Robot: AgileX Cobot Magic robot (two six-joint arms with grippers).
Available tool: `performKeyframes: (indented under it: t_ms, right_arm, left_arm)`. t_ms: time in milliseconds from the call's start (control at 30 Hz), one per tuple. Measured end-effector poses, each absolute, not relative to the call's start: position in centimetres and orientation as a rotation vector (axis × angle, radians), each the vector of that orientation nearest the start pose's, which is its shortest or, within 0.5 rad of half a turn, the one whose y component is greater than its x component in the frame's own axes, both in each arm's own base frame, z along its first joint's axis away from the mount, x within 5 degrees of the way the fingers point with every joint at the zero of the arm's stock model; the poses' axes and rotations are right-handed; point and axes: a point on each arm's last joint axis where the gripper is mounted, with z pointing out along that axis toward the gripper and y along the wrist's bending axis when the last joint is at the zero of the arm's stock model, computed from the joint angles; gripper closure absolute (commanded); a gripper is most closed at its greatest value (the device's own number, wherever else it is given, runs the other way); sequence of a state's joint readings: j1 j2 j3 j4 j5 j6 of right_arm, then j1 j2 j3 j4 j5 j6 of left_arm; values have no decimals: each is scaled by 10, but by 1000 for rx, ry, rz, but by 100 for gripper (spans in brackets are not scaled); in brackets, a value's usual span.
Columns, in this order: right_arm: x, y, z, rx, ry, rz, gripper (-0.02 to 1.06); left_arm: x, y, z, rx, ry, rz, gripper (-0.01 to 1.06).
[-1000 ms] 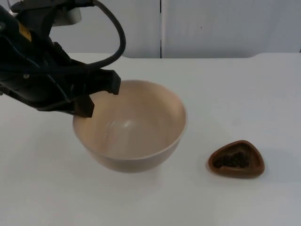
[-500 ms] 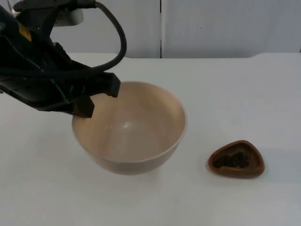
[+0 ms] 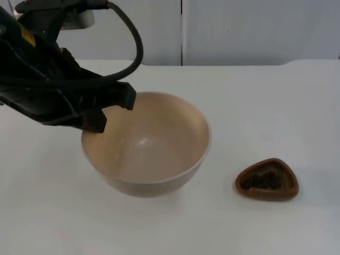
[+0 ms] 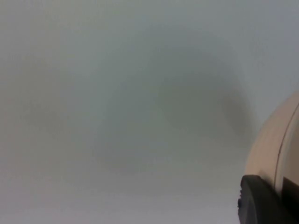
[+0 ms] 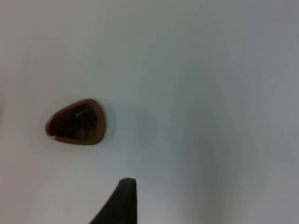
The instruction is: Pick up the bowl with the left hand and pour the coffee beans from the cup into the bowl with the right hand.
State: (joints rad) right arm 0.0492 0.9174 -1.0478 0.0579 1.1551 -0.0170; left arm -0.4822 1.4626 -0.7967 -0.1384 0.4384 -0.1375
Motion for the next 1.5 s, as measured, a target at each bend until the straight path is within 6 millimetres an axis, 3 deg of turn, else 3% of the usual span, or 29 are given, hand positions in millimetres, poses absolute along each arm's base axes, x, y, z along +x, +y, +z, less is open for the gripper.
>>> performKeyframes:
  t_ms: [200,367,767,1200,1367,1500]
  right_arm:
    - [186,18,356,-91,2633,149,-1]
    - [201,21,341,-95,2716,181,-1]
    - [219,29,325,-131,2799,171,0]
    - [253,105,265,-345,2915,7,0]
    - [261,125,249,-358,2903,18,0]
    - [269,128,242,-334,2904,-3,0]
  left_arm:
    - [244,-134,212,311,2603,-344,105]
    - [244,-134,212,311,2603,-344,105]
    - [244,-134,212,311,2603,-344,105]
    - [244,-134,212,311,2603,-344,105]
    - [244,-134,212,311,2603,-344,105]
    - [244,-134,212,311,2603,-344,105]
